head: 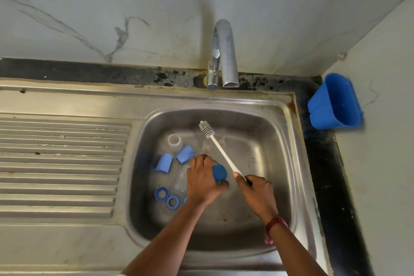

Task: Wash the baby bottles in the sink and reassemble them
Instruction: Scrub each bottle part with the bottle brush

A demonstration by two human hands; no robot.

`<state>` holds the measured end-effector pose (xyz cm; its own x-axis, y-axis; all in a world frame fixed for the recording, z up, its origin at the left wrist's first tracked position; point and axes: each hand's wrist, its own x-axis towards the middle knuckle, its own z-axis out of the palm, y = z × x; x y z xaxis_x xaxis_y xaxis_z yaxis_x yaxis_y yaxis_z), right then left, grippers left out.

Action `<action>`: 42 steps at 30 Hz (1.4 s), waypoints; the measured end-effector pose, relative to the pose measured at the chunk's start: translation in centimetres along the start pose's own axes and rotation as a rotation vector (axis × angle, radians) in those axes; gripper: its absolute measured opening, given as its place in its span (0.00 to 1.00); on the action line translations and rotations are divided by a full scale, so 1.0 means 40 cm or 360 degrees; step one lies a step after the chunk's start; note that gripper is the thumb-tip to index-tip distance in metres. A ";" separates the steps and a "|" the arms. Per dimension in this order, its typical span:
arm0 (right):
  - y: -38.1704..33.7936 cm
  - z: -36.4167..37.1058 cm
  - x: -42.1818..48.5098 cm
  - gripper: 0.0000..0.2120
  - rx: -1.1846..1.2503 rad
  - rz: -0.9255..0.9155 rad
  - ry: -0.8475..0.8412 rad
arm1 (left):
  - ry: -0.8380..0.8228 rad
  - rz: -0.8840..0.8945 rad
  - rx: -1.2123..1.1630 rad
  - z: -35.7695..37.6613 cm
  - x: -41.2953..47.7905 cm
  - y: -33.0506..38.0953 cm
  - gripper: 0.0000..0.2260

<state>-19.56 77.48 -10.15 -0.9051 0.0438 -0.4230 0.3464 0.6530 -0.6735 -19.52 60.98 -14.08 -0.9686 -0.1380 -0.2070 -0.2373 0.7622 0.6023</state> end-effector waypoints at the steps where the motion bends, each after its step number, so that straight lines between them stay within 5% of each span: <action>1: -0.003 -0.003 -0.002 0.27 -0.0007 -0.0009 0.0005 | 0.0045 -0.0094 -0.0211 -0.021 -0.007 0.003 0.21; 7: -0.027 -0.014 -0.030 0.27 -0.0074 -0.0164 -0.0036 | 0.0296 -0.0447 -0.0973 -0.153 -0.035 -0.036 0.17; 17: -0.069 -0.028 -0.118 0.26 -0.0157 -0.0439 -0.0023 | 0.0265 -0.0673 -0.1990 -0.321 -0.078 -0.111 0.16; 26: -0.080 -0.021 -0.169 0.29 -0.0307 -0.0611 -0.0093 | 0.0247 -0.0803 -0.2187 -0.371 -0.104 -0.129 0.13; 33: -0.120 -0.036 -0.150 0.29 -0.0506 -0.0721 0.0023 | 0.0274 -0.0775 -0.2462 -0.399 -0.089 -0.120 0.22; 39: -0.135 -0.034 -0.136 0.26 -0.0880 -0.0980 0.0181 | 0.0449 -0.0801 -0.2653 -0.399 -0.085 -0.099 0.04; 42: -0.140 -0.018 -0.148 0.24 -0.0928 -0.1042 0.0293 | 0.0518 -0.0790 -0.2673 -0.398 -0.084 -0.089 0.02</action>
<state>-16.32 74.10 -3.43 -0.9201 -0.3844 0.0755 -0.3881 0.8681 -0.3095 -16.60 48.66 -3.26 -0.7140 -0.3977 -0.5762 -0.0960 -0.7596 0.6433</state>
